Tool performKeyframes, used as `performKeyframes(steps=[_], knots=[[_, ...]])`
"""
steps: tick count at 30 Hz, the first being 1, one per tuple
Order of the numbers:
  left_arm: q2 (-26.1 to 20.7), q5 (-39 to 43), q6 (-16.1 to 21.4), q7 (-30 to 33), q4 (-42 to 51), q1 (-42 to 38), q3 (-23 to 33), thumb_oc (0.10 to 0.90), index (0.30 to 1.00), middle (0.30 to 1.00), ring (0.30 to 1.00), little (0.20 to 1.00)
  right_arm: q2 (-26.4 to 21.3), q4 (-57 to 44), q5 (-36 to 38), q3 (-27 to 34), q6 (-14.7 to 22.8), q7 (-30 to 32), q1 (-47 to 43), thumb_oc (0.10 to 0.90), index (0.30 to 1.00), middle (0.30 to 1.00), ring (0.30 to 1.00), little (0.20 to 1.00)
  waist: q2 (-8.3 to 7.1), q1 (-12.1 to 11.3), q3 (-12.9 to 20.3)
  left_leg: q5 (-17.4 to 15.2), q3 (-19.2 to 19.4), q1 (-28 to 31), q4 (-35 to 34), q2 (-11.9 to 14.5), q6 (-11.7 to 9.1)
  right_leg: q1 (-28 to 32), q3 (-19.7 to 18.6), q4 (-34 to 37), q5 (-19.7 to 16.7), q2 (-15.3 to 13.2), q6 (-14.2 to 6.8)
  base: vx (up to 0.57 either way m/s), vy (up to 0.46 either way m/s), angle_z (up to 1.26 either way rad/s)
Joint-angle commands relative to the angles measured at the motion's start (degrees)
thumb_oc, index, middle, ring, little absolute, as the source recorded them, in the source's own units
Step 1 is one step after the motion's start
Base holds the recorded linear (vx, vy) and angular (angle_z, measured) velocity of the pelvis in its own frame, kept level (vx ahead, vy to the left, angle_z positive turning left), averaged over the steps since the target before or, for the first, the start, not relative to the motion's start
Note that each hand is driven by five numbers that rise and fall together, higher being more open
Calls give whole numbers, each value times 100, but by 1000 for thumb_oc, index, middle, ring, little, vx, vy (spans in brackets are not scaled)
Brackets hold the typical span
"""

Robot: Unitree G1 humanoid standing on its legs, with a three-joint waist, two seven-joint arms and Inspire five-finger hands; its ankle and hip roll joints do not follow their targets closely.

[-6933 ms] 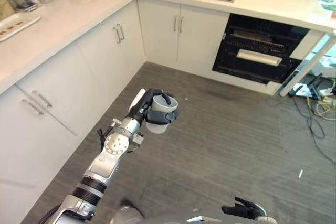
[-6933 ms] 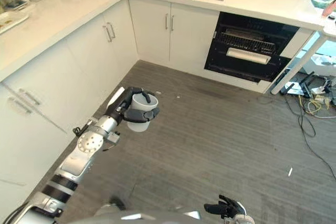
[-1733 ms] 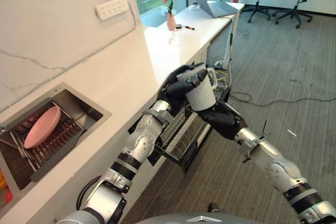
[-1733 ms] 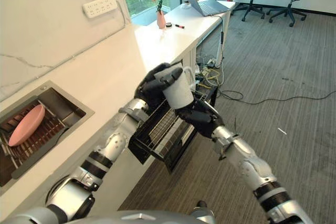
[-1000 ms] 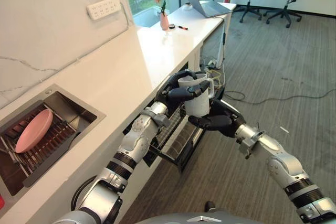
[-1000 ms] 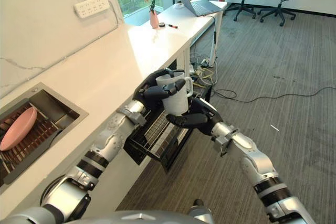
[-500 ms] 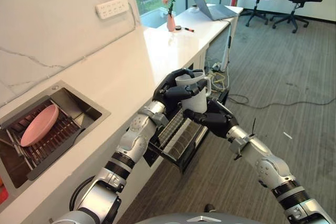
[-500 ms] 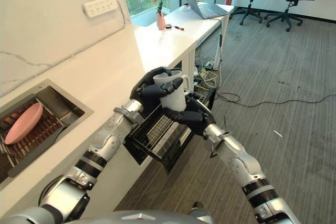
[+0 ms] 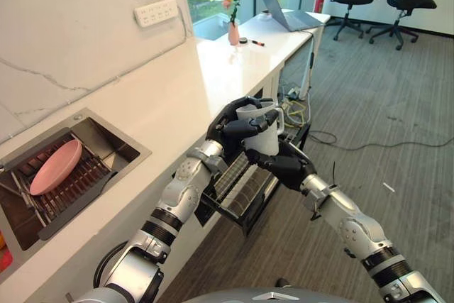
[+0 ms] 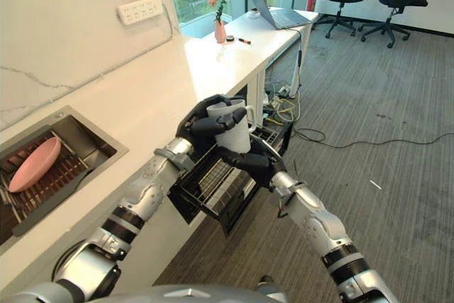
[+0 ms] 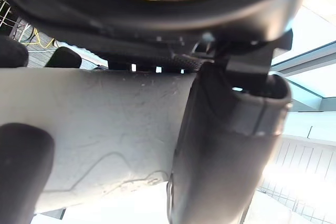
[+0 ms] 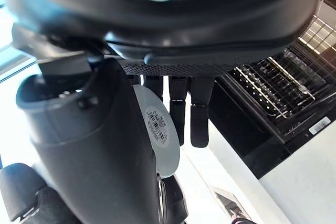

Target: Place the dishes in the dishwasher.

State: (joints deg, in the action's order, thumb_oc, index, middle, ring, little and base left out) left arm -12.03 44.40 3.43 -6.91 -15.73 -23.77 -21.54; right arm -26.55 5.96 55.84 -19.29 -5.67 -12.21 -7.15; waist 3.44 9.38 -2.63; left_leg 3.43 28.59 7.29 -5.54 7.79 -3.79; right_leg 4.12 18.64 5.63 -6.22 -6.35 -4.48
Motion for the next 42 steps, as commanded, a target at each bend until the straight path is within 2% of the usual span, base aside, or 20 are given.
performKeyframes(steps=[1,7,8,9,10,16,17,21,28,33,38,40,42], knots=[[87,-97,176,-297,349,-355,-416,400,300,300,300,300,789,-602,281,460,861,-76,-916,400,300,300,300,300,-331,-57,136,-292,33,429,54,4,-230,362,168,-77,673,-199,-466,0,0,0],[-48,-131,47,-506,459,-331,-450,400,300,300,300,300,720,-552,77,506,782,11,-844,400,300,300,300,300,-336,-59,122,-285,35,450,54,19,-238,384,170,-81,695,-177,-446,0,0,0],[-115,-166,14,-596,508,-320,-452,651,676,676,676,676,698,-551,16,529,753,0,-818,400,300,300,300,300,-342,-65,121,-280,40,454,54,30,-242,387,181,-82,701,-172,-441,0,0,0],[-117,-166,13,-597,510,-318,-452,711,766,766,766,766,700,-552,15,530,753,0,-817,400,300,300,300,300,-343,-65,121,-280,40,455,54,30,-243,388,181,-81,702,-172,-441,0,0,0],[-139,-184,9,-621,530,-305,-450,800,900,900,900,900,703,-554,-9,548,764,5,-813,400,300,300,300,300,-345,-70,122,-278,42,457,54,35,-246,393,182,-81,703,-170,-442,0,0,0],[-324,-353,85,-635,661,-215,-313,800,900,900,900,900,660,-485,-636,752,948,231,-729,400,300,300,300,300,-357,-97,122,-264,27,466,54,55,-253,405,195,-82,724,-144,-423,0,0,0],[-509,-756,228,-640,828,-245,-244,800,900,900,900,900,612,-413,-1002,881,1055,337,-698,400,300,300,300,300,-349,-108,116,-264,15,466,54,67,-255,417,201,-83,740,-141,-420,0,0,0],[-781,-1433,516,-612,1182,-185,-116,800,900,900,900,900,547,-200,-1590,1016,1217,523,-656,400,300,300,300,300,-361,-143,112,-268,0,482,54,80,-259,439,217,-85,765,-132,-416,0,0,0],[-796,-1383,722,-472,1571,156,239,800,900,900,900,900,542,98,-2172,1087,1323,805,-608,400,300,300,300,300,-385,-211,92,-264,-26,511,58,111,-265,490,257,-83,801,-111,-392,2,-9,3],[-730,-978,853,-317,1805,519,594,800,900,900,900,900,676,477,-2486,1113,1476,1091,-625,400,300,300,300,300,-401,-300,57,-220,-67,475,68,158,-291,504,292,-83,835,-86,-355,-8,-18,7],[-857,-669,788,-396,2038,1161,894,800,900,900,900,900,730,1074,-2953,1088,1498,1288,-577,400,300,300,300,300,-417,-444,9,-159,-139,446,76,236,-335,544,366,-79,877,-41,-316,-16,-33,8],[-934,-761,770,-409,2028,1289,890,800,900,900,900,900,742,1226,-2993,1108,1501,1345,-567,400,300,300,300,300,-425,-471,3,-137,-173,420,78,259,-347,545,386,-80,889,-25,-303,-14,-21,20],[-1192,-1178,637,-494,1889,1696,890,800,900,900,900,900,748,1651,-3067,1191,1499,1476,-625,400,300,300,300,300,-424,-570,-34,-80,-222,373,80,311,-382,553,422,-77,918,12,-276,-28,-38,18]])
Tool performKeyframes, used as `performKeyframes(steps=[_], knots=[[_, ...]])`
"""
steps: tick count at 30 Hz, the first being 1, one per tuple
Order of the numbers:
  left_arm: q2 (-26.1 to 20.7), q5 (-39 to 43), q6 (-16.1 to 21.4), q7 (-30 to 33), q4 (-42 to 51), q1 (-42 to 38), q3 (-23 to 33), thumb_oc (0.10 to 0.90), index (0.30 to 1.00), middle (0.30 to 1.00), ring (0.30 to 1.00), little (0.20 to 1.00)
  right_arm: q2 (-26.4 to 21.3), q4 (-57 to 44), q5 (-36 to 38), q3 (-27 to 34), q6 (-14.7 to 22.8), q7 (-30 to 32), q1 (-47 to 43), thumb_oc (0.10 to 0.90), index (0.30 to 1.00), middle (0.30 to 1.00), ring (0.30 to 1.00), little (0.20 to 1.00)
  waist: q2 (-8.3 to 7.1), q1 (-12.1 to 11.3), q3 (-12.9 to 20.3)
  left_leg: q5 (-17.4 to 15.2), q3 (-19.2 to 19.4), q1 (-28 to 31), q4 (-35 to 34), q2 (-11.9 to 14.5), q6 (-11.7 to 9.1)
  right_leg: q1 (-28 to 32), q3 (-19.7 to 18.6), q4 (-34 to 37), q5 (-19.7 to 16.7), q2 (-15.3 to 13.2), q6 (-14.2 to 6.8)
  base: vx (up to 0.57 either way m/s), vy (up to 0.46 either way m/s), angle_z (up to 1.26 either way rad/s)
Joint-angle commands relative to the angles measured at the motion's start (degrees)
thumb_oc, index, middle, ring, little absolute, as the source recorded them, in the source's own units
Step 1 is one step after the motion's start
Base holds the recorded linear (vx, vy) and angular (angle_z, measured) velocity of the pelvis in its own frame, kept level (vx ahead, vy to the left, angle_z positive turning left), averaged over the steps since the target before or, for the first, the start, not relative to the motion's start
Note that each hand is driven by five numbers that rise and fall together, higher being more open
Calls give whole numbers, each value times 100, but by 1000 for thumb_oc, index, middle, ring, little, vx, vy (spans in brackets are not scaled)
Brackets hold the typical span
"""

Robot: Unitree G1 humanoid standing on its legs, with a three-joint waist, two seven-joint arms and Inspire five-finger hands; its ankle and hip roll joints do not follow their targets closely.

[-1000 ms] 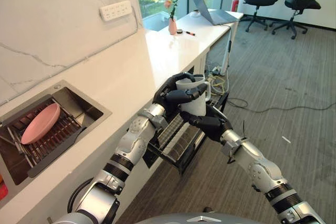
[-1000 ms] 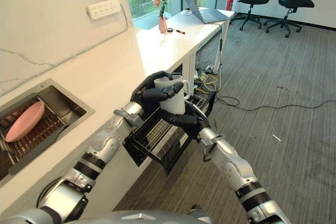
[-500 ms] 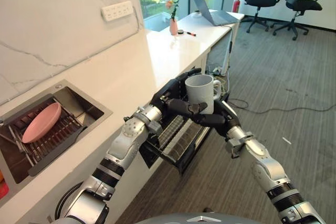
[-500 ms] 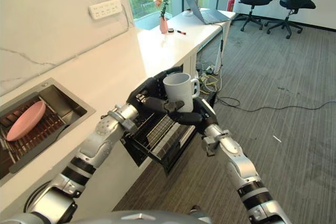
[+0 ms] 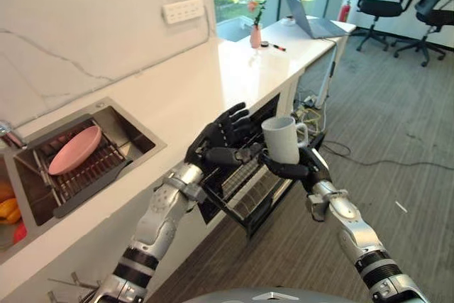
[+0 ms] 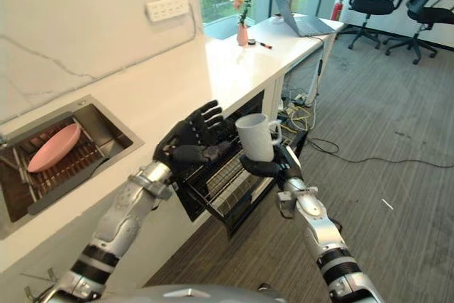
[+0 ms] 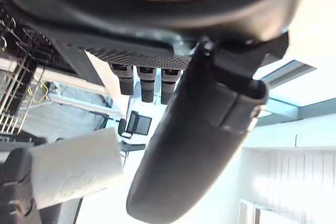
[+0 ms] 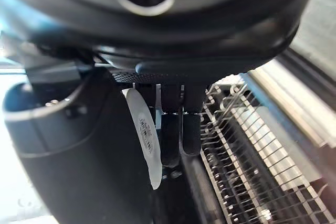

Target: Place the dishes in the dishwasher.

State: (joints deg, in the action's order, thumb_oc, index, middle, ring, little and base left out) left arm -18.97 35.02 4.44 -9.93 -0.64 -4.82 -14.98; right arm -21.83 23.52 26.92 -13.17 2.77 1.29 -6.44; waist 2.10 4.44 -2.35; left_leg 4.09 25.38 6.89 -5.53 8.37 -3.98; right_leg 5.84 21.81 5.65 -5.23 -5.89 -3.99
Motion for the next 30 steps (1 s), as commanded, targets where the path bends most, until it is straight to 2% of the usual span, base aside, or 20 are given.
performKeyframes(steps=[1,7,9,15,18,20,24,25,30], knots=[[-539,-307,476,-239,281,-9,226,800,900,900,900,900,279,62,-240,588,642,164,-727,400,300,300,300,300,-293,-104,-72,-125,64,397,80,270,-374,380,121,-76,829,-16,-315,-29,-39,18],[-650,-262,196,-500,-12,553,179,800,900,900,900,900,211,546,-547,516,517,189,-886,400,300,300,300,300,-287,-211,-108,-51,-24,321,85,329,-409,381,201,-71,868,43,-273,-22,-20,18],[-657,12,-11,-716,-244,884,82,800,900,900,900,900,158,894,-864,303,373,120,-1045,400,300,300,300,300,-280,-320,-165,15,-106,248,85,384,-441,385,290,-66,891,69,-250,-41,-20,11],[-827,572,-338,-1066,-509,1313,-15,800,900,900,900,900,119,1437,-1267,-55,243,27,-1325,400,300,300,300,300,-232,-427,-218,106,-203,125,74,453,-499,359,430,-65,898,86,-221,-24,-3,21],[-887,461,-363,-1077,-597,1374,-44,800,900,900,900,900,121,1526,-1346,-124,215,0,-1364,400,300,300,300,300,-219,-437,-223,114,-203,119,73,459,-508,365,448,-65,898,88,-219,-4,2,4],[-1174,-376,-412,-968,-948,1494,-100,800,900,900,900,900,67,1753,-1546,-311,117,-49,-1469,400,300,300,300,300,-187,-476,-243,141,-242,91,72,466,-527,374,485,-67,898,101,-210,5,16,3],[-1333,-1381,-425,-791,-1393,1592,-102,800,900,900,900,900,97,2271,-1648,-537,-17,-99,-1775,400,300,300,300,300,-170,-557,-252,163,-306,7,76,474,-550,339,528,-67,908,93,-208,0,0,0],[-1333,-1381,-425,-791,-1393,1592,-102,800,900,900,900,900,97,2271,-1648,-537,-17,-99,-1775,400,300,300,300,300,-170,-557,-252,163,-306,7,76,474,-550,339,528,-67,908,93,-208,-2,6,5],[-928,-2135,-521,-481,-2706,1494,-194,800,900,900,900,900,182,2857,-1799,-793,-223,-124,-2134,400,300,300,300,300,-173,-697,-278,196,-368,-133,76,483,-571,254,593,-65,924,87,-200,2,1,8]])
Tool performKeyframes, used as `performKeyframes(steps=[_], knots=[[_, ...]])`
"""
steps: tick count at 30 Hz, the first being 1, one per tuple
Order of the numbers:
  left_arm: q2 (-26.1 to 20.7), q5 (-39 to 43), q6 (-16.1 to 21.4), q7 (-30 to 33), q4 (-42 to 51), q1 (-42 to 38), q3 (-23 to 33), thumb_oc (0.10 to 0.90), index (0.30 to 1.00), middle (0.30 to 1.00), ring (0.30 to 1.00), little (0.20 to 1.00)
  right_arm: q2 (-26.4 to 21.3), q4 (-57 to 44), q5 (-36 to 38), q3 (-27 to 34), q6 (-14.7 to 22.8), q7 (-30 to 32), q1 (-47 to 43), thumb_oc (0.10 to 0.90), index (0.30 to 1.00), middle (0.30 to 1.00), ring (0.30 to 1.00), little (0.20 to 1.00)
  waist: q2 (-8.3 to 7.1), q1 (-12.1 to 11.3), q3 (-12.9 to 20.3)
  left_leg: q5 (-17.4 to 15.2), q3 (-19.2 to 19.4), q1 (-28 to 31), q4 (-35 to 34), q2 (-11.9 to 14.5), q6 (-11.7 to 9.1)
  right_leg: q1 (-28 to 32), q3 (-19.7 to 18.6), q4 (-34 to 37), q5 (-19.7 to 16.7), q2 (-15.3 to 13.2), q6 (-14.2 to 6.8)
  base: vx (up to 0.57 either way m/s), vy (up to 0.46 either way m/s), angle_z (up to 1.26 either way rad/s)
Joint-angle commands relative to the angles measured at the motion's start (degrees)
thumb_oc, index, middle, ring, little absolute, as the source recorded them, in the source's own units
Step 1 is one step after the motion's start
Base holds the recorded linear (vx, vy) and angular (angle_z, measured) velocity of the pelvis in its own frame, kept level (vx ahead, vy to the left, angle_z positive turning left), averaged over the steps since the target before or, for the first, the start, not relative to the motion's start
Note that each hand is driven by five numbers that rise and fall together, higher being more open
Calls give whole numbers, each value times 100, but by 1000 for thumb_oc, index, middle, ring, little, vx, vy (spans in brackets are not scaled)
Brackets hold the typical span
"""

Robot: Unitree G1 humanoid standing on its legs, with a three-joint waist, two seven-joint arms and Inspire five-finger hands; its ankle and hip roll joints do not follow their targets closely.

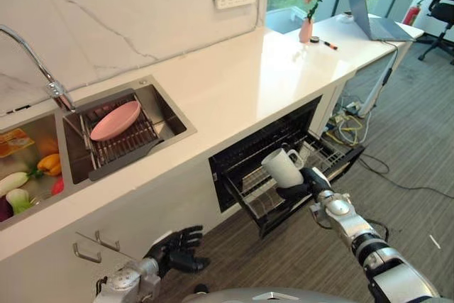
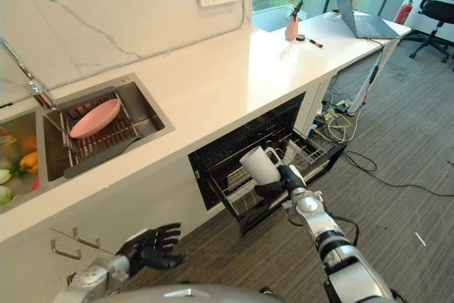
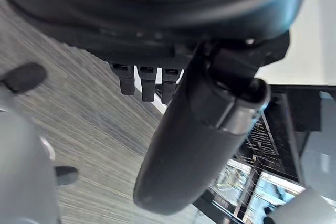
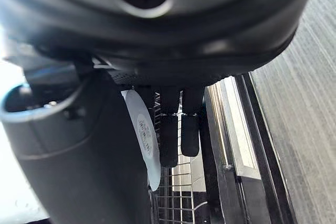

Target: Place the dishes in the dishwasher.

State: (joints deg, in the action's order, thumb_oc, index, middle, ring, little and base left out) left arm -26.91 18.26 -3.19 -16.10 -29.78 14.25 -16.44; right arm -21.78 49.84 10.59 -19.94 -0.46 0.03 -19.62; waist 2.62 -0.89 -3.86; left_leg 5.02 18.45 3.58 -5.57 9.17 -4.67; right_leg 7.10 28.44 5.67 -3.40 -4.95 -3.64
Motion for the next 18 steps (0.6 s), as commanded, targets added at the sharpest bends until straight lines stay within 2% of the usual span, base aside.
performKeyframes(steps=[1,6,11,12,13,14,18], knots=[[-61,-584,252,178,27,-460,-89,800,900,900,900,900,187,348,-162,-129,97,17,-914,400,300,300,300,300,-218,-190,-145,115,304,152,82,404,-507,103,-53,-67,740,-11,-238,-18,-3,9],[160,-963,233,354,-529,-712,-360,800,900,900,900,900,334,1102,-75,-245,35,134,-1562,400,300,300,300,300,-127,-459,-384,239,165,-226,78,426,-566,-159,125,-67,718,-39,-252,-65,-7,17],[179,-908,269,381,-444,-960,-611,800,900,900,900,900,256,1786,-455,-348,-67,243,-2095,400,300,300,300,300,8,-614,-575,370,-44,-668,79,467,-647,-400,343,-67,734,-66,-249,-70,-7,26],[191,-876,270,381,-399,-1016,-674,800,900,900,900,900,248,1914,-511,-357,-106,254,-2173,419,328,328,328,328,33,-623,-593,383,-80,-727,76,467,-656,-436,369,-67,737,-68,-247,-29,-2,31],[192,-873,267,383,-398,-1025,-677,800,900,900,900,900,246,1929,-513,-354,-101,253,-2188,522,484,484,484,484,37,-622,-593,386,-87,-740,77,469,-656,-444,376,-67,736,-66,-246,-14,5,38],[187,-844,269,394,-379,-1065,-714,800,900,900,900,900,259,2050,-559,-348,-135,257,-2246,800,900,900,900,900,59,-631,-611,388,-115,-780,75,471,-656,-481,388,-67,742,-69,-242,-8,0,41],[236,-755,257,409,-341,-1171,-849,800,900,900,900,900,423,2466,-643,-394,-277,208,-2391,800,900,900,900,900,94,-659,-664,393,-182,-890,76,476,-641,-564,439,-67,758,-71,-213,0,-2,23]])
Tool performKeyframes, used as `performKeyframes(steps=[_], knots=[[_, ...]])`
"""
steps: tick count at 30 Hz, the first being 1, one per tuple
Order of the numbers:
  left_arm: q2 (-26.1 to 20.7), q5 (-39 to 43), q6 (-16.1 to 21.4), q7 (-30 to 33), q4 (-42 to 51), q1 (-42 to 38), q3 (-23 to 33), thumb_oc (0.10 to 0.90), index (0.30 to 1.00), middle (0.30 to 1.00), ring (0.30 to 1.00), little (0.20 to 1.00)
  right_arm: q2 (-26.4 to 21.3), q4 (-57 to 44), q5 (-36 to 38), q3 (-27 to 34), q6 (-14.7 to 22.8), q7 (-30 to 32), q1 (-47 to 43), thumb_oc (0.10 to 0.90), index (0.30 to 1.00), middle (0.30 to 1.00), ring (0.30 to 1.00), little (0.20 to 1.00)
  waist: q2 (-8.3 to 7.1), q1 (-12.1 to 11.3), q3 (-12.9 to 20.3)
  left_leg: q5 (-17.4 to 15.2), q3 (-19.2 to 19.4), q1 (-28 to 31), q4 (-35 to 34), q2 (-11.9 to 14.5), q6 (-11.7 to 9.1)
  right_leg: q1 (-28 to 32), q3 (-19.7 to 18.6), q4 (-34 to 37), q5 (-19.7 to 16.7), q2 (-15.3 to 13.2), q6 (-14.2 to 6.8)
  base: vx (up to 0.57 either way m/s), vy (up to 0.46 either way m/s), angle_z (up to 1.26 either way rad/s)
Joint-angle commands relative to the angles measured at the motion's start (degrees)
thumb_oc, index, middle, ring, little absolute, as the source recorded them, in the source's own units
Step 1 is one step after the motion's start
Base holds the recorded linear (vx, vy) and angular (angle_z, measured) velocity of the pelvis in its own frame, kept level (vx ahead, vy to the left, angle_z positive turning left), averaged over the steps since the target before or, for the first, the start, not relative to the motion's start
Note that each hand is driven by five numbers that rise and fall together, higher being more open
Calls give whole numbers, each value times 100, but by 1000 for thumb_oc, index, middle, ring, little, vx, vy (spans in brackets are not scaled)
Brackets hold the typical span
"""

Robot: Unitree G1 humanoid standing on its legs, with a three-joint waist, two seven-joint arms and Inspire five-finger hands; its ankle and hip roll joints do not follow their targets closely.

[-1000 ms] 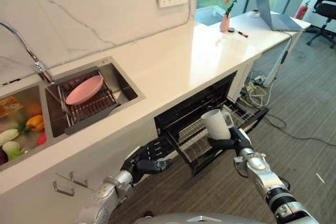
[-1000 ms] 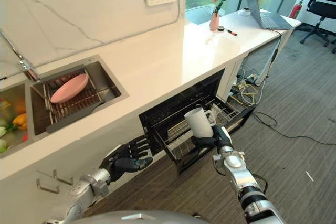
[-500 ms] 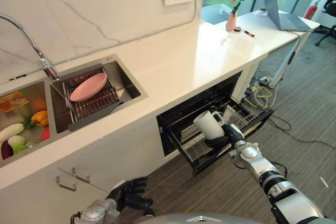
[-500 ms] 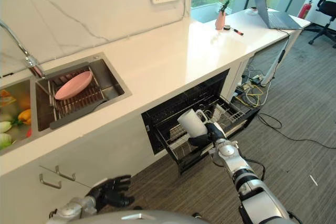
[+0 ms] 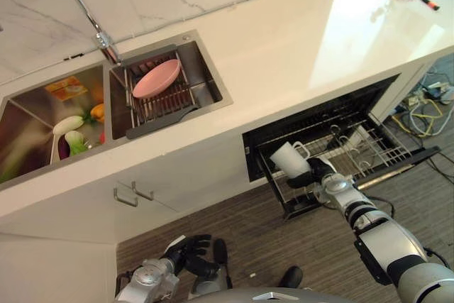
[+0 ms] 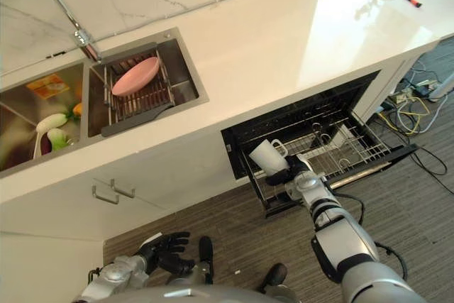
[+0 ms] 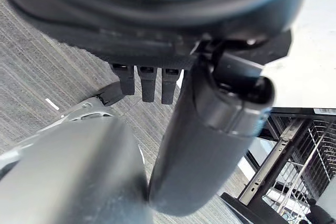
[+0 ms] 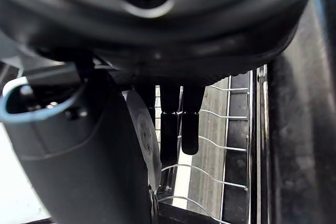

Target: Place the dishes in the dishwasher.

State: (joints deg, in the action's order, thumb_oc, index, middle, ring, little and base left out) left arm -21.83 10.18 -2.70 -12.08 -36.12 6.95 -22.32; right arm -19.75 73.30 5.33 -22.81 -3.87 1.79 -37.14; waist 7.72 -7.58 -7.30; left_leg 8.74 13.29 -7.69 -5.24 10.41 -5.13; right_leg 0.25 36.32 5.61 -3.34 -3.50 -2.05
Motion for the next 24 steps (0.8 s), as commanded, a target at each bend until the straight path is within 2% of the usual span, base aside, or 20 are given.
performKeyframes(steps=[1,11,17,19,21,22,23,24], knots=[[-258,75,200,4,306,-452,-292,800,900,900,900,900,261,166,-141,-131,57,-4,-646,800,900,900,900,900,-412,-2,-328,20,325,224,43,348,-589,98,-347,-61,749,-211,-366,19,4,11],[-142,-39,187,78,-161,-481,-284,800,900,900,900,900,357,171,-118,-122,73,43,-563,800,900,900,900,900,-436,58,-259,-2,422,306,48,351,-575,115,-434,-61,796,-194,-322,5,0,-1],[136,-203,210,350,-1258,-572,-82,800,900,900,900,900,175,-182,-139,-58,143,208,-407,800,900,900,900,900,-508,191,-166,-68,580,574,56,364,-557,284,-544,-61,843,-170,-303,2,5,-3],[300,-211,229,532,-1781,-652,43,800,900,900,900,900,95,-690,-139,-41,270,348,-332,800,900,900,900,900,-561,300,-109,-92,648,674,55,362,-548,329,-616,-61,840,-158,-308,20,27,-20],[573,-174,296,850,-2598,-809,343,800,900,900,900,900,-158,-2032,-192,57,410,518,69,800,900,900,900,900,-632,478,-52,-167,764,858,46,345,-515,407,-721,-61,839,-160,-316,31,30,-30],[577,-174,300,852,-2604,-810,340,800,900,900,900,900,-163,-2043,-193,59,403,518,76,800,900,900,900,900,-630,474,-53,-168,766,861,46,345,-515,410,-723,-61,838,-160,-316,22,21,-29],[668,-150,309,967,-2869,-852,464,800,900,900,900,900,-264,-2619,-184,153,477,554,279,800,900,900,900,900,-659,544,-33,-196,815,933,45,340,-503,427,-766,-61,832,-165,-324,35,28,-39],[799,-152,292,1138,-3225,-927,697,800,900,900,900,900,-516,-3727,-193,390,637,586,809,800,900,900,900,900,-715,650,32,-267,906,1062,45,308,-475,470,-833,-61,816,-174,-347,56,45,-37]])
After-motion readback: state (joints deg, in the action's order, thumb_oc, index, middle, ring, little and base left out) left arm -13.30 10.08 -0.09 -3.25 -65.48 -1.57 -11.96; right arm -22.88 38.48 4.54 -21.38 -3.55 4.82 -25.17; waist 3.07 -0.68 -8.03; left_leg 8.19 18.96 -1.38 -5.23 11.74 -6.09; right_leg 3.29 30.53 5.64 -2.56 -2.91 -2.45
